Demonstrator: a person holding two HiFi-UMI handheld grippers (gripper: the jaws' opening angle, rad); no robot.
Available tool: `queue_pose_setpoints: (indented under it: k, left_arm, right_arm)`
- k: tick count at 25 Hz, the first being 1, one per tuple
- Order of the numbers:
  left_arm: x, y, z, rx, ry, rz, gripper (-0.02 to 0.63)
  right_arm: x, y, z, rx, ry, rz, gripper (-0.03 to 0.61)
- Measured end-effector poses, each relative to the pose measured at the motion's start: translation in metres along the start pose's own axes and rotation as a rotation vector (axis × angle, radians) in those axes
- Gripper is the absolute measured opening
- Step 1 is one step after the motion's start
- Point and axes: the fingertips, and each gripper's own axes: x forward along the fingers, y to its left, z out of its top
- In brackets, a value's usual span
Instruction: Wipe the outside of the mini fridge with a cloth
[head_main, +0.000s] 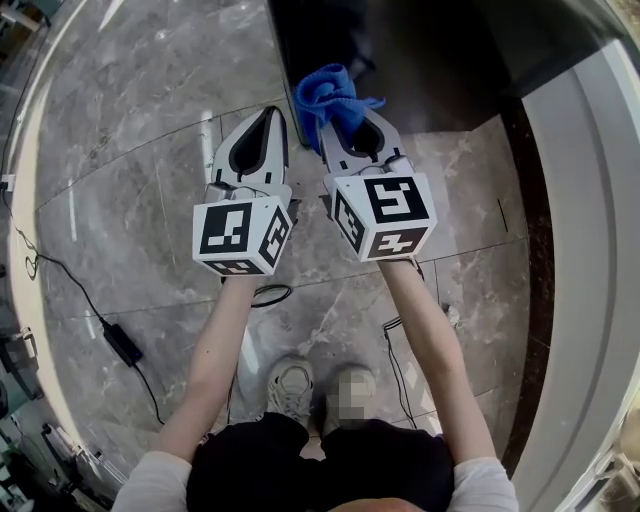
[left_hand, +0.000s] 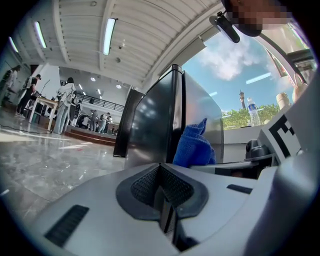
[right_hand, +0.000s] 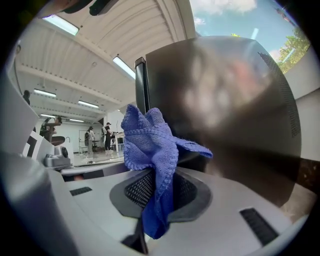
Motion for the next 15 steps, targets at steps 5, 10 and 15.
queue_pose_setpoints:
  k: [5, 10, 15]
  left_arm:
    - [0.008, -0.021, -0.007, -0.003, 0.009, -0.045, 0.005]
    - [0.019, -0.041, -0.015, -0.006, 0.018, -0.085, 0.005]
    - [0.032, -0.064, -0.025, -0.009, 0.029, -0.127, 0.005]
  right_arm:
    - [-0.014, -0.031, 0.005, 0.004, -0.019, -0.061, 0.084]
    - [-0.027, -0.072, 0.003, 0.028, -0.025, -0.149, 0.084]
    - [-0.047, -0.131, -0.003, 0.065, -0.033, -0.268, 0.084]
